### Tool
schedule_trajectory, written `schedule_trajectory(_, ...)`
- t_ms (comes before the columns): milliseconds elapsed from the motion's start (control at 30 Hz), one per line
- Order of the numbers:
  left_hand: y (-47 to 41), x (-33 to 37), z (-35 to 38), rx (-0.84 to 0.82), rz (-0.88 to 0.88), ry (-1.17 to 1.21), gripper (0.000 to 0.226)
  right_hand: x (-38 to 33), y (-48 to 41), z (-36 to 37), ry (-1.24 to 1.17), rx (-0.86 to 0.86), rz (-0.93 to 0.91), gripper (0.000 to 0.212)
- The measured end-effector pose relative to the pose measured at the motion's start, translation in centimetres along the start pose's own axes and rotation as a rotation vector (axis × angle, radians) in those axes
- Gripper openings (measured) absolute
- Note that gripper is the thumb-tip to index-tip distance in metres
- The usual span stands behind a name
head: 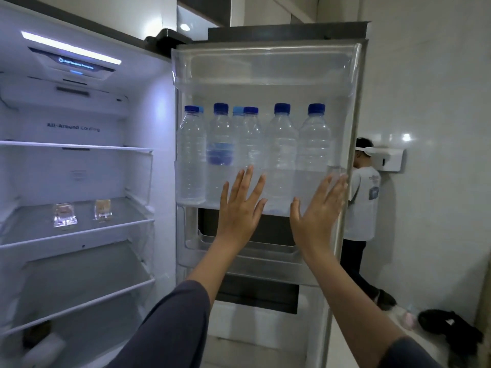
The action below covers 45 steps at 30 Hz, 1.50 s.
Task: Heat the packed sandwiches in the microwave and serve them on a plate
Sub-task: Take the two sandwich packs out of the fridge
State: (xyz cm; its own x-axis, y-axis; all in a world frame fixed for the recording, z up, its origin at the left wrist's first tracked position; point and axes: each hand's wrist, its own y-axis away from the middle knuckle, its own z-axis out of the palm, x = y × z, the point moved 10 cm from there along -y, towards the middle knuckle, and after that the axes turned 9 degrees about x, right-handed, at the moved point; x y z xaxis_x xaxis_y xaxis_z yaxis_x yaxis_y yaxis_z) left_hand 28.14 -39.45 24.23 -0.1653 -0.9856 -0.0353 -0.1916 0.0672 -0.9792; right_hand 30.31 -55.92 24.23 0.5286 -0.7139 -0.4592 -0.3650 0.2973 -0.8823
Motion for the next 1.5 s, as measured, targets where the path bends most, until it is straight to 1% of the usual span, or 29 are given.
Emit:
schedule_trajectory(133, 0.0, -1.2, 1.0, 0.028, -0.015, -0.054, 0.054, 0.4, 0.0, 1.4, 0.084, 0.033, -0.050, 0.073)
schedule_trajectory(200, 0.1, -1.8, 1.3, 0.054, -0.023, -0.079, 0.054, 1.1, 0.1, 1.9, 0.098, 0.020, -0.068, 0.071)
schedule_trajectory(300, 0.3, -1.9, 1.7, 0.096, -0.024, -0.106, 0.053, 1.7, 0.4, 2.2, 0.097, 0.016, -0.108, 0.065)
schedule_trajectory(567, 0.6, -2.9, 1.0, 0.155, -0.016, -0.084, 0.048, 1.2, 0.9, 1.6, 0.026, 0.129, -0.132, 0.059)
schedule_trajectory(667, 1.0, -4.5, -0.4, 0.140, -0.021, -0.022, 0.051, -1.9, 3.1, 2.6, -0.069, 0.137, -0.241, 0.050)
schedule_trajectory(767, 1.1, -7.3, -2.2, 0.078, 0.007, 0.051, 0.051, -6.6, 6.8, 5.6, -0.237, 0.080, -0.306, 0.040)
schedule_trajectory(833, 1.6, -10.8, -3.6, 0.030, 0.010, 0.051, 0.050, -10.1, 9.4, 8.2, -0.358, 0.011, -0.284, 0.037)
schedule_trajectory(900, 2.8, -15.8, -5.1, -0.026, -0.015, -0.002, 0.048, -13.7, 12.0, 10.7, -0.498, -0.036, -0.206, 0.035)
schedule_trajectory(967, 4.2, -22.1, -6.9, -0.079, -0.086, -0.075, 0.045, -17.9, 14.6, 13.2, -0.623, -0.081, -0.160, 0.033)
schedule_trajectory(1100, 8.0, -35.1, -11.2, -0.116, -0.319, -0.205, 0.046, -26.9, 19.9, 19.8, -0.758, -0.231, -0.222, 0.032)
schedule_trajectory(1200, 11.5, -43.6, -13.3, -0.147, -0.503, -0.278, 0.042, -31.9, 23.1, 26.9, -0.817, -0.433, -0.203, 0.038)
schedule_trajectory(1300, 15.0, -51.0, -13.5, -0.145, -0.745, -0.258, 0.046, -34.6, 25.5, 35.6, -0.755, -0.654, -0.171, 0.039)
schedule_trajectory(1400, 17.7, -56.4, -11.6, -0.185, -0.976, -0.177, 0.049, -34.7, 26.3, 43.9, -0.673, -0.818, -0.059, 0.038)
schedule_trajectory(1500, 19.2, -61.2, -9.3, -0.169, -1.097, -0.151, 0.051, -33.7, 26.9, 52.3, -0.564, -0.934, 0.061, 0.047)
